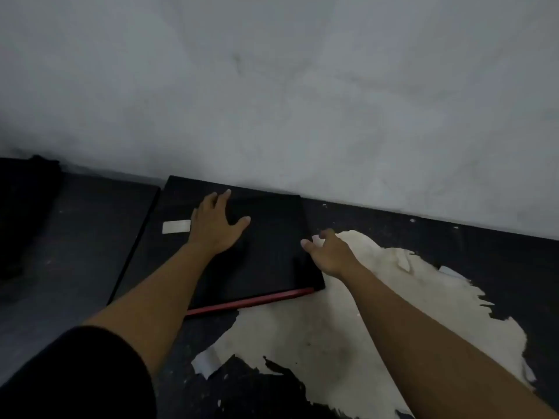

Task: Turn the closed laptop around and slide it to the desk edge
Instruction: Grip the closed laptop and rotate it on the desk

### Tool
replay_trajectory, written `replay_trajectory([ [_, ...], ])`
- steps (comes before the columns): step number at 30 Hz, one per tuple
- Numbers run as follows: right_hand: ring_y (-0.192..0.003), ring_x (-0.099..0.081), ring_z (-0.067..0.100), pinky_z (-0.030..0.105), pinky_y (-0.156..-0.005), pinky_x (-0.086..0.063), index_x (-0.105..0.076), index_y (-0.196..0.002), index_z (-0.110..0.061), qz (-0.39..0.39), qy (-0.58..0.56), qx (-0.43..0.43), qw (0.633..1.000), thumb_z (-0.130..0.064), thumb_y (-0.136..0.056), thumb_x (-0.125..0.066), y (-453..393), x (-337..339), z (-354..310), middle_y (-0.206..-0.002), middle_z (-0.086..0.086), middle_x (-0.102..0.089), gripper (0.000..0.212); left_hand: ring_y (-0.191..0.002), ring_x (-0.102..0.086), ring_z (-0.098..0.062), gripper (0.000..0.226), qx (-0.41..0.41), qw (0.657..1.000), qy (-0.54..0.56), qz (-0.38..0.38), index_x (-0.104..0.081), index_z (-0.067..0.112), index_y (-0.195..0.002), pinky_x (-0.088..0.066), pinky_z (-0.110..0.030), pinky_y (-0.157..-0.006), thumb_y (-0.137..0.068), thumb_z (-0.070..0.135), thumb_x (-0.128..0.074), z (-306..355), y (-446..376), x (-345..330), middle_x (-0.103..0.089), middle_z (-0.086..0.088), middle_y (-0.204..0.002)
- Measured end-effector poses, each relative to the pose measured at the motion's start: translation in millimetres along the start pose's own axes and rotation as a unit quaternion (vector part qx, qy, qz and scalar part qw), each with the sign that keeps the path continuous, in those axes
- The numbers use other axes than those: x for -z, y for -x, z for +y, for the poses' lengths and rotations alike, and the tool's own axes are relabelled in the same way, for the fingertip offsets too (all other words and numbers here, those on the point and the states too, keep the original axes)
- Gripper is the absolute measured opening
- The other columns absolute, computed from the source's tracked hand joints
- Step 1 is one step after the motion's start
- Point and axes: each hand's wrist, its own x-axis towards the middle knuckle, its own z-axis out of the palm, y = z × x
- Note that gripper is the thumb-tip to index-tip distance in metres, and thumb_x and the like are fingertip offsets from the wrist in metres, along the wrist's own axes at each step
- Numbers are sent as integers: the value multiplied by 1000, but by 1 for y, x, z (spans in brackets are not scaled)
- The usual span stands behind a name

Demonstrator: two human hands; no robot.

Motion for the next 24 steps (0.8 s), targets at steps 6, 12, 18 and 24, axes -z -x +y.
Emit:
replay_trajectory([
  [6,-142,-45,36,51,-113,-39,-23,-161,-12,-38,104,-83,990,-92,-78,-44,-31,-28,2,-157,13,-46,117,-156,14,-31,96,23,989,-129,-62,-3,25,-166,12,-55,-122,-91,80,-28,-18,-41,-20,5,-13,-172],
  [12,-126,-59,33,48,-105,-45,-37,-150,-16,-7,169,-40,985,-95,-77,-40,-36,-41,6,-137,8,-62,107,-153,-10,-40,83,6,987,-158,-33,-28,18,-157,10,-59,-120,-96,74,-21,-34,-49,-41,-26,-24,-160],
  [18,-126,-58,33,47,-104,-46,-42,-148,-16,-23,187,-34,981,-99,-73,-34,-39,-36,7,-138,6,-63,112,-143,-28,-41,84,0,983,-182,-19,-36,17,-151,5,-63,-120,-95,76,-17,-34,-54,-46,-37,-22,-146],
  [24,-113,-65,30,39,-82,-46,-47,-138,-17,-9,198,-40,979,-93,-80,-37,-12,-54,16,-129,5,-66,97,-141,-30,-39,84,-37,978,-203,-20,-39,18,-149,2,-64,-120,-93,75,-15,-39,-42,-47,-41,-21,-144],
])
